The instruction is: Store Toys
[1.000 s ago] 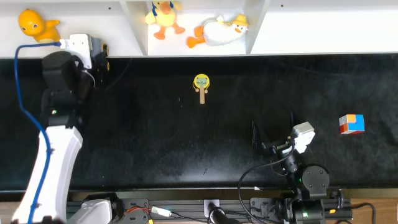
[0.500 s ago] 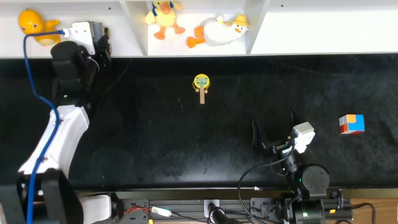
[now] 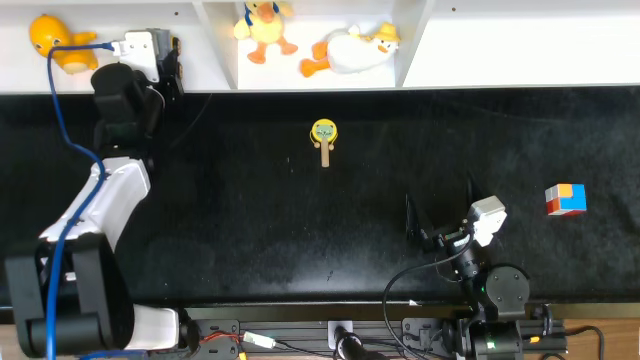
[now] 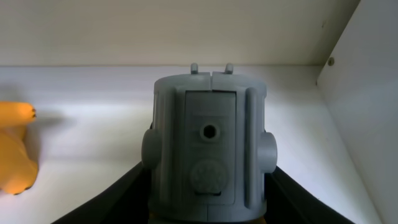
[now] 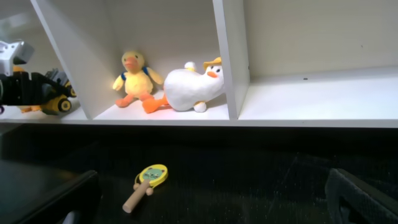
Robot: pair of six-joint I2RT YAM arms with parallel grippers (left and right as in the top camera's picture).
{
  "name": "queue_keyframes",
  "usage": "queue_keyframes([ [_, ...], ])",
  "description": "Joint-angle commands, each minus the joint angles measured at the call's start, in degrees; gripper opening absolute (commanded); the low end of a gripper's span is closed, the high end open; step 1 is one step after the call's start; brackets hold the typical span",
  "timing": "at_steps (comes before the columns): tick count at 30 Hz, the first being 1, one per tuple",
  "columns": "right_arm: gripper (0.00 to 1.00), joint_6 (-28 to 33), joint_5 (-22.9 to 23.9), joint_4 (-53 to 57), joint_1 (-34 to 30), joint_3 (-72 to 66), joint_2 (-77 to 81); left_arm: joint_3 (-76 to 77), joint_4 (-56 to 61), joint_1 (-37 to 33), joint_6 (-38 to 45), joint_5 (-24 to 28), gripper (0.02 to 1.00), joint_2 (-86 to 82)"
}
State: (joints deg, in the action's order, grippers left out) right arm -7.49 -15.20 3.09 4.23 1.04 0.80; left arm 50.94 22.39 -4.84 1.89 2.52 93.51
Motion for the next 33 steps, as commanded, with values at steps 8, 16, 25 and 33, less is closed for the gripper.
queue_keyframes([
  [8, 0.996, -0.24, -0.37, -0.13, 0.35, -0.79, -0.55, 1.66, 1.38, 0.42, 1.29, 1.22, 0.213, 0.92],
  [16, 0.996, -0.24, -0.37, -0.13, 0.35, -0.79, -0.55, 1.66, 1.77, 0.39, 1.29, 1.16, 0.213, 1.16],
  [25, 0.993, -0.24, -0.37, -0.13, 0.35, -0.79, -0.55, 1.66, 6.58, 0.35, 1.25, 1.16, 0.211, 4.11],
  [33, 0.998, -0.24, -0.39, -0.13, 0.35, -0.79, -0.55, 1.66, 6.95, 0.37, 1.25, 0.15, 0.231, 4.35],
])
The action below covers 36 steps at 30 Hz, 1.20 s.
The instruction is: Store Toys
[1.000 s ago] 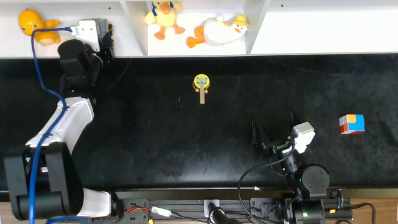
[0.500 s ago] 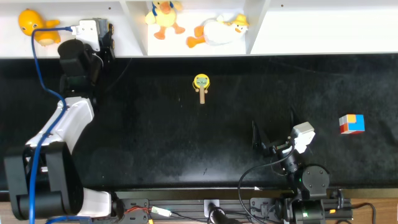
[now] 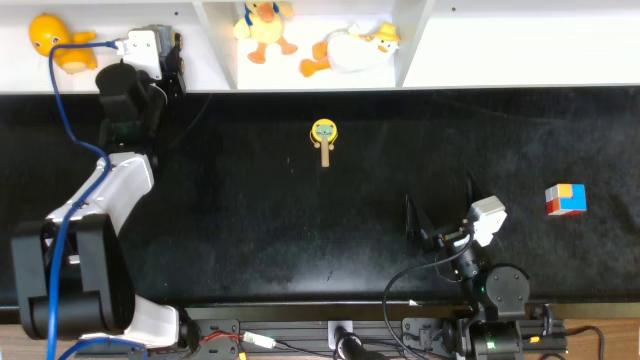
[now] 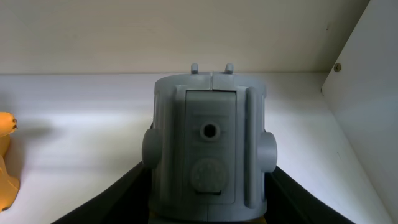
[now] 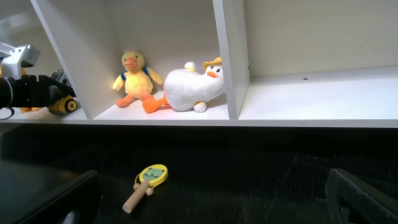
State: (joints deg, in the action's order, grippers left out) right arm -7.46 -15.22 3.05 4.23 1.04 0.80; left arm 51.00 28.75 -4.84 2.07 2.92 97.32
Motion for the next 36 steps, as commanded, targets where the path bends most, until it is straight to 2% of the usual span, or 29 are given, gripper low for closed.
queue_keyframes([
  [1, 0.996, -0.26, -0.37, -0.09, 0.35, -0.79, -0.55, 1.60, 0.61, 0.37, 1.07, -0.24, 0.283, 0.55],
  [2, 0.993, -0.26, -0.35, -0.09, 0.35, -0.79, -0.55, 1.60, 0.68, 0.37, 1.07, -0.24, 0.452, 0.55],
  [4, 0.996, -0.26, -0.35, -0.09, 0.35, -0.79, -0.55, 1.60, 1.01, 0.37, 0.90, -0.24, 0.665, 0.55],
  [7, 0.996, -0.26, -0.37, -0.09, 0.35, -0.79, -0.55, 1.60, 1.64, 0.37, 0.90, -0.24, 0.884, 0.52],
  [8, 0.993, -0.26, -0.35, -0.09, 0.35, -0.79, -0.55, 1.62, 1.86, 0.37, 0.90, -0.24, 0.917, 0.52],
  [10, 0.996, -0.26, -0.35, -0.09, 0.35, -0.79, -0.55, 1.64, 2.14, 0.37, 0.90, -0.24, 0.932, 0.48],
  [12, 0.996, -0.26, -0.35, -0.09, 0.35, -0.79, -0.55, 1.64, 2.14, 0.37, 0.90, -0.22, 0.998, 0.39],
  [21, 0.996, -0.26, -0.35, -0.09, 0.35, -0.79, -0.55, 1.64, -1.79, 0.37, 0.94, -0.26, 1.000, -5.60],
  [28, 0.996, -0.26, -0.35, -0.09, 0.35, -0.79, -0.55, 1.64, -16.63, 0.37, 1.14, -0.52, 1.000, -18.86],
  [36, 0.996, -0.26, -0.35, -0.09, 0.35, -0.79, -0.55, 1.64, -41.40, 0.37, 1.09, -0.57, 1.000, -39.12],
])
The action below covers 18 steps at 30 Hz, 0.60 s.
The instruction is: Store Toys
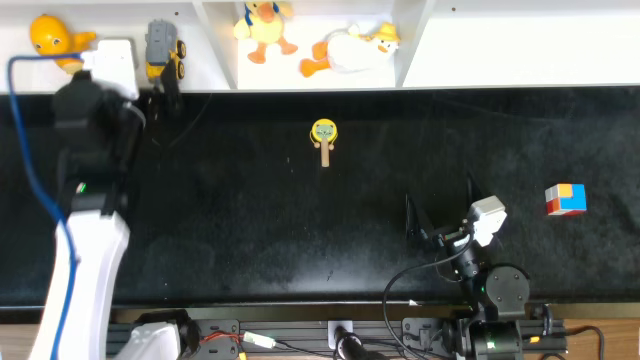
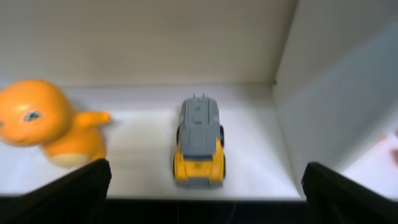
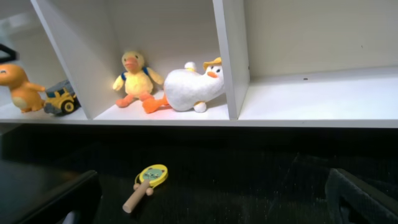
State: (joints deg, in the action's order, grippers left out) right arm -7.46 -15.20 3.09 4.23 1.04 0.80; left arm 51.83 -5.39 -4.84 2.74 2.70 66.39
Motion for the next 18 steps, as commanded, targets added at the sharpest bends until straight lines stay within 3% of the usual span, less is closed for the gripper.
queue_keyframes([
  [1, 0.996, -0.26, -0.37, -0.13, 0.35, -0.79, -0.55, 0.81, -10.27, 0.37, 0.42, -0.39, 1.000, -10.45],
  [9, 0.996, -0.26, -0.37, -0.13, 0.35, -0.79, -0.55, 0.76, -30.27, 0.37, 0.44, -0.26, 1.000, -24.94],
  [18, 0.996, -0.26, -0.37, -0.13, 0.35, -0.79, -0.55, 0.74, -43.69, 0.37, 0.44, -0.26, 1.000, -25.77],
])
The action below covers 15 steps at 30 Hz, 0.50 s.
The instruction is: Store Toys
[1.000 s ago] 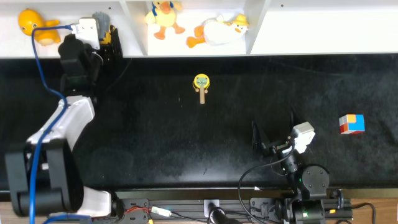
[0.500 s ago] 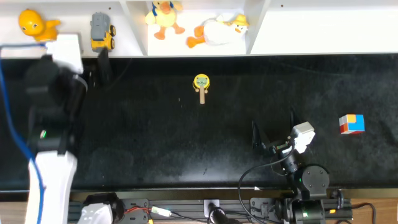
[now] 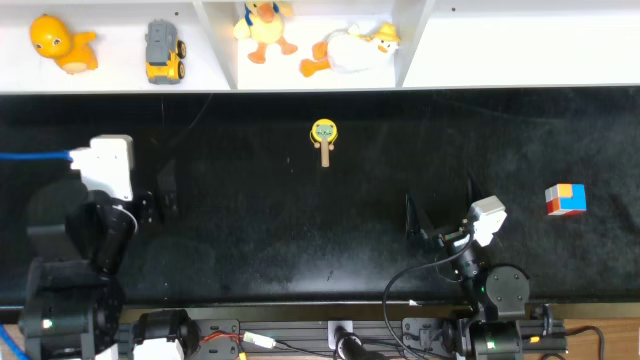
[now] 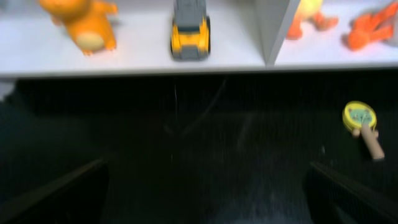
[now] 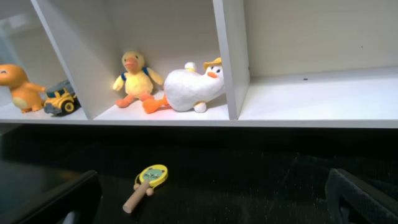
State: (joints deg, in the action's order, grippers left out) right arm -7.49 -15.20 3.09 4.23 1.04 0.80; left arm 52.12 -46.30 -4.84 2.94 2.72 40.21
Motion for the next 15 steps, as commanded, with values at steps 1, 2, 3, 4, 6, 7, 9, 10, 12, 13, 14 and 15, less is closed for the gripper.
queue_keyframes([
  [1, 0.993, -0.24, -0.37, -0.13, 0.35, -0.79, -0.55, 0.46, -3.98, 0.37, 0.22, -0.28, 1.000, 0.59],
  [2, 0.993, -0.24, -0.37, -0.13, 0.35, -0.79, -0.55, 0.46, -5.29, 0.37, 0.24, -0.28, 1.000, 0.74],
  [3, 0.996, -0.24, -0.37, -0.13, 0.35, -0.79, -0.55, 0.46, -6.32, 0.37, 0.22, -0.28, 1.000, 0.87],
  [4, 0.996, -0.24, -0.37, -0.13, 0.35, -0.79, -0.55, 0.46, -7.28, 0.37, 0.24, -0.28, 1.000, 1.03],
  [6, 0.993, -0.24, -0.37, -0.13, 0.35, -0.79, -0.55, 0.46, -8.94, 0.37, 0.24, -0.28, 1.000, 1.27],
  [7, 0.996, -0.24, -0.37, -0.13, 0.35, -0.79, -0.55, 0.46, -9.94, 0.37, 0.22, -0.26, 1.000, 1.33],
  [9, 0.996, -0.24, -0.37, -0.13, 0.35, -0.79, -0.55, 0.46, -12.61, 0.37, 0.22, -0.26, 1.000, 1.33],
  [10, 0.996, -0.24, -0.37, -0.13, 0.35, -0.79, -0.55, 0.37, -13.51, 0.50, 0.22, -0.24, 1.000, 1.27],
  [12, 0.996, -0.24, -0.37, -0.13, 0.35, -0.79, -0.55, 0.20, -13.22, 0.70, -0.28, 1.16, 1.000, 0.50],
  [13, 0.996, -0.24, -0.37, -0.13, 0.35, -0.79, -0.55, -0.09, -11.58, 0.70, -0.44, 2.91, 1.000, 0.04],
  [14, 0.996, -0.24, -0.37, -0.13, 0.35, -0.79, -0.55, -0.66, -10.16, 0.70, -0.42, 3.96, 0.998, -0.63],
  [15, 0.996, -0.24, -0.39, -0.13, 0.35, -0.79, -0.55, -1.29, -9.33, 0.70, -0.44, 3.87, 0.998, -1.31],
])
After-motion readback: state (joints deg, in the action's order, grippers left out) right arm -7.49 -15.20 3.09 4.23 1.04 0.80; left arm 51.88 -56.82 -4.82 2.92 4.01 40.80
